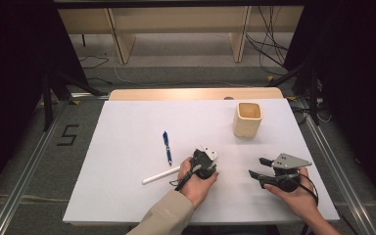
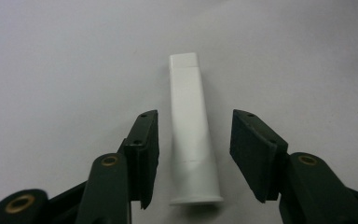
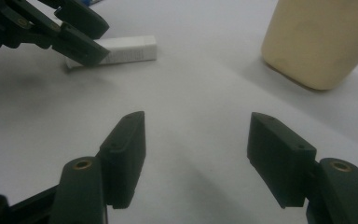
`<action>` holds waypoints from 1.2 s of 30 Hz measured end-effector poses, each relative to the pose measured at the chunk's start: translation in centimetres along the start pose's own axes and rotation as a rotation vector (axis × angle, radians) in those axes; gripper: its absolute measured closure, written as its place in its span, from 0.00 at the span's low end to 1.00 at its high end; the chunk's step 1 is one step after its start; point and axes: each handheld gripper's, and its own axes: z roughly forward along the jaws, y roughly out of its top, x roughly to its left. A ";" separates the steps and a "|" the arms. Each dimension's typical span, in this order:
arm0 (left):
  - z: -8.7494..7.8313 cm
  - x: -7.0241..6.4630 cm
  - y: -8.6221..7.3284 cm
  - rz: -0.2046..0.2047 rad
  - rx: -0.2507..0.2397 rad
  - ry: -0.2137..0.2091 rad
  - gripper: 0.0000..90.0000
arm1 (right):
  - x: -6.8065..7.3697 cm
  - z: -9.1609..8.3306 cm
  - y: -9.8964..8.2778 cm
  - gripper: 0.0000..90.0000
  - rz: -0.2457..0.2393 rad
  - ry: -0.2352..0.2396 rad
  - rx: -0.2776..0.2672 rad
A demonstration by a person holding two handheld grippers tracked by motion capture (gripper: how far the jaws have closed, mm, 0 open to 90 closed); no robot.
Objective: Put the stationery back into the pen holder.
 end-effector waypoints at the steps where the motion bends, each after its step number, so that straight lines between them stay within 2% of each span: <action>1: 0.1 0.0 0.1 -0.003 0.001 -0.002 0.59 | 0.0 0.0 0.0 0.42 -0.003 0.000 0.000; 7: 0.9 0.1 0.4 -0.012 0.020 -0.017 0.62 | 0.0 0.0 0.0 0.42 -0.005 0.004 0.001; 8: 1.0 0.1 0.4 -0.024 0.021 -0.023 0.63 | 0.0 0.0 0.0 0.42 -0.010 0.005 -0.004; 19: 1.2 0.8 0.4 -0.062 0.039 -0.037 0.70 | 0.0 0.1 0.0 0.41 -0.013 0.006 -0.003; 25: 1.3 0.9 0.4 -0.073 0.056 -0.045 0.72 | 0.0 0.1 0.0 0.41 -0.017 0.008 -0.001; 36: 1.3 1.0 0.4 -0.088 0.058 -0.052 0.75 | 0.0 0.1 0.1 0.39 -0.012 0.005 -0.008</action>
